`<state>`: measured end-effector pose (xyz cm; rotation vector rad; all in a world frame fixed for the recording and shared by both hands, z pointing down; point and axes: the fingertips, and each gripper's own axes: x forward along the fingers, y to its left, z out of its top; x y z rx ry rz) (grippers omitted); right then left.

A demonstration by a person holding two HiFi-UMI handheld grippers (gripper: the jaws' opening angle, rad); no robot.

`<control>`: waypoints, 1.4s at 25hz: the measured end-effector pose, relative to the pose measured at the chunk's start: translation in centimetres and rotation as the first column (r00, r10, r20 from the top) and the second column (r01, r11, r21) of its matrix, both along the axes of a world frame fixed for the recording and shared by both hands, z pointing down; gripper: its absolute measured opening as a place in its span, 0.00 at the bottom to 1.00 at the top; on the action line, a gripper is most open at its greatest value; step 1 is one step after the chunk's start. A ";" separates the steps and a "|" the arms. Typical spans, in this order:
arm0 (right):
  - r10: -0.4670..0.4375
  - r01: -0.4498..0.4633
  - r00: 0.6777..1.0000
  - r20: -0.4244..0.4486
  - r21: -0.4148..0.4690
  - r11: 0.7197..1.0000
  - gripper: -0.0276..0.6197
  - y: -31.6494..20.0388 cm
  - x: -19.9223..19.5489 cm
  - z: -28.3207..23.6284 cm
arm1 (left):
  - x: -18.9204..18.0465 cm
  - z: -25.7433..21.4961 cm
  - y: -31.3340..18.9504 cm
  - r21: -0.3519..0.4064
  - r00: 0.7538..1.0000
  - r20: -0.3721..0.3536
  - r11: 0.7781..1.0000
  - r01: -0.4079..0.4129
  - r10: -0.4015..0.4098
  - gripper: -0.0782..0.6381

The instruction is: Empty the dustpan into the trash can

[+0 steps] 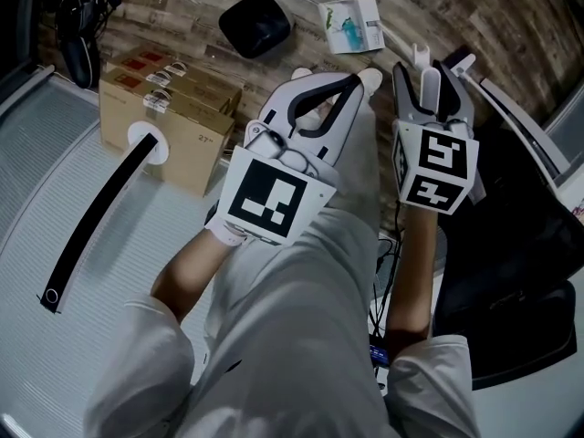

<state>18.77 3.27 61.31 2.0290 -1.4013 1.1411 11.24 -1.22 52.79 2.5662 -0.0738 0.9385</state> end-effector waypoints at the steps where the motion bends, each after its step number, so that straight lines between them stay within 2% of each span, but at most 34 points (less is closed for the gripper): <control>1: 0.004 -0.004 1.000 0.008 -0.007 1.000 0.40 0.0 0.1 0.1 | 0.1 0.1 0.1 -0.002 1.000 0.000 1.000 -0.001 0.001 0.12; 3: 0.016 -0.016 0.999 0.028 -0.022 1.000 0.38 0.1 0.1 0.4 | 0.3 0.2 0.1 -0.003 1.000 0.000 1.000 -0.001 0.001 0.12; 7: 0.059 -0.057 0.997 0.048 -0.044 0.997 0.27 0.6 0.5 0.6 | 0.5 0.2 0.3 -0.008 1.000 0.000 1.000 0.000 0.000 0.12; 13: 0.005 -0.004 1.000 0.013 -0.107 0.994 0.26 0.8 0.3 0.9 | 0.3 0.4 0.3 -0.011 1.000 0.002 1.000 0.007 -0.007 0.12; 17: 0.050 -0.052 0.999 -0.021 -0.102 0.993 0.23 1.4 0.7 0.8 | 0.1 0.3 0.5 -0.011 1.000 0.001 1.000 0.006 -0.005 0.12; 25: 0.065 -0.072 0.995 -0.072 -0.104 0.992 0.22 2.9 -0.1 0.5 | -1.1 -0.2 1.1 0.000 1.000 -0.006 1.000 0.004 -0.004 0.12; 35: 0.110 -0.117 0.988 -0.104 -0.062 0.991 0.22 5.0 -0.7 -1.5 | -2.6 -1.3 2.3 0.023 1.000 -0.026 1.000 -0.013 0.013 0.12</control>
